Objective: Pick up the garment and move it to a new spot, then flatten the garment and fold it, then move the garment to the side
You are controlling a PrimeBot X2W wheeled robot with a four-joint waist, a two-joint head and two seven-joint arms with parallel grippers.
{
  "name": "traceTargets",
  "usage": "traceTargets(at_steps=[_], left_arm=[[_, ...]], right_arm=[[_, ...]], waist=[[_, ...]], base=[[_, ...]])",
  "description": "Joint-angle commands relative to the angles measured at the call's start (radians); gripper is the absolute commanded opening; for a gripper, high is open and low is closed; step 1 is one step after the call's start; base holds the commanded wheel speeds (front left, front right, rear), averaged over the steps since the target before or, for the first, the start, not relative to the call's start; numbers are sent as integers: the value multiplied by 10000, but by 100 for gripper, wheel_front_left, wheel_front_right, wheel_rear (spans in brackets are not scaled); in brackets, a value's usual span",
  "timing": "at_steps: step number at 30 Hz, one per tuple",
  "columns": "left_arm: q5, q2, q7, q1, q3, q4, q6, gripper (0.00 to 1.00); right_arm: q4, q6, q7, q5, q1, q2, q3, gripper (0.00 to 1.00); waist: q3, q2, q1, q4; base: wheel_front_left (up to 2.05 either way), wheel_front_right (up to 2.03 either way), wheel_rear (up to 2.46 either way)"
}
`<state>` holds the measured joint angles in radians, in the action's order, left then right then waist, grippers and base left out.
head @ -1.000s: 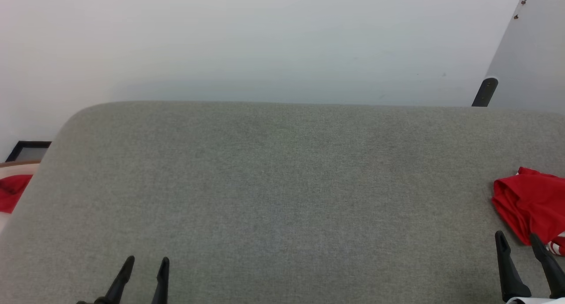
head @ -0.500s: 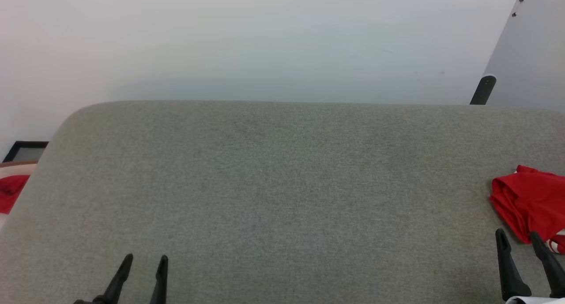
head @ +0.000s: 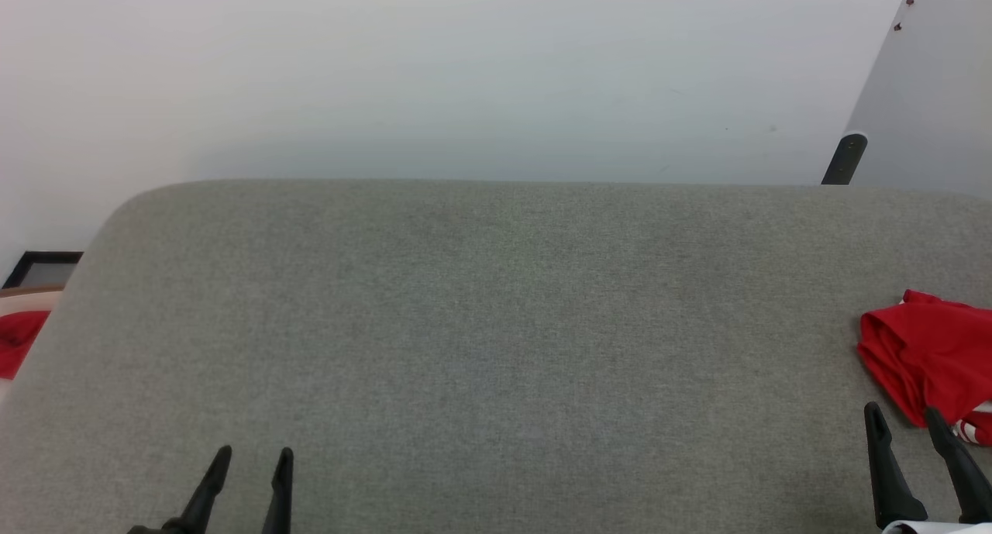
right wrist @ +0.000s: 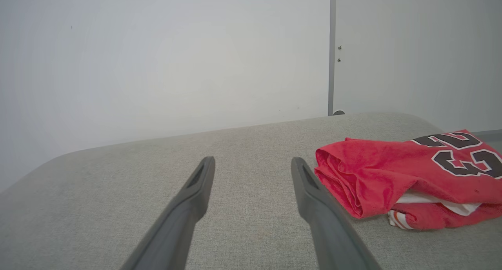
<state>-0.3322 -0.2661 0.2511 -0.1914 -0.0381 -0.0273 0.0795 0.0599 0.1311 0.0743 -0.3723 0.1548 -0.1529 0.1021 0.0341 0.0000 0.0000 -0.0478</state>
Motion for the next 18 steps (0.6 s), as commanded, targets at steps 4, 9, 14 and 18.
traceTargets(at_steps=[4,9,14,18], left_arm=[[-43,6,45,14,51,-9,-112,100],[-6,79,33,-25,56,-146,-134,0],[-377,322,-76,-7,33,-489,-116,0],[-1080,424,-279,172,120,-588,-80,0]], right_arm=[[5,-7,9,-39,-46,43,-9,100],[-163,0,-2,0,21,73,-65,0],[-550,0,-70,-356,-43,195,-104,0],[-688,0,-175,-1038,-195,240,-88,0]], waist=[[15,0,0,20],[13,0,0,41],[6,0,0,51],[-6,0,0,64]], base=[[0,0,0],[0,0,0],[0,0,0],[0,0,0]])
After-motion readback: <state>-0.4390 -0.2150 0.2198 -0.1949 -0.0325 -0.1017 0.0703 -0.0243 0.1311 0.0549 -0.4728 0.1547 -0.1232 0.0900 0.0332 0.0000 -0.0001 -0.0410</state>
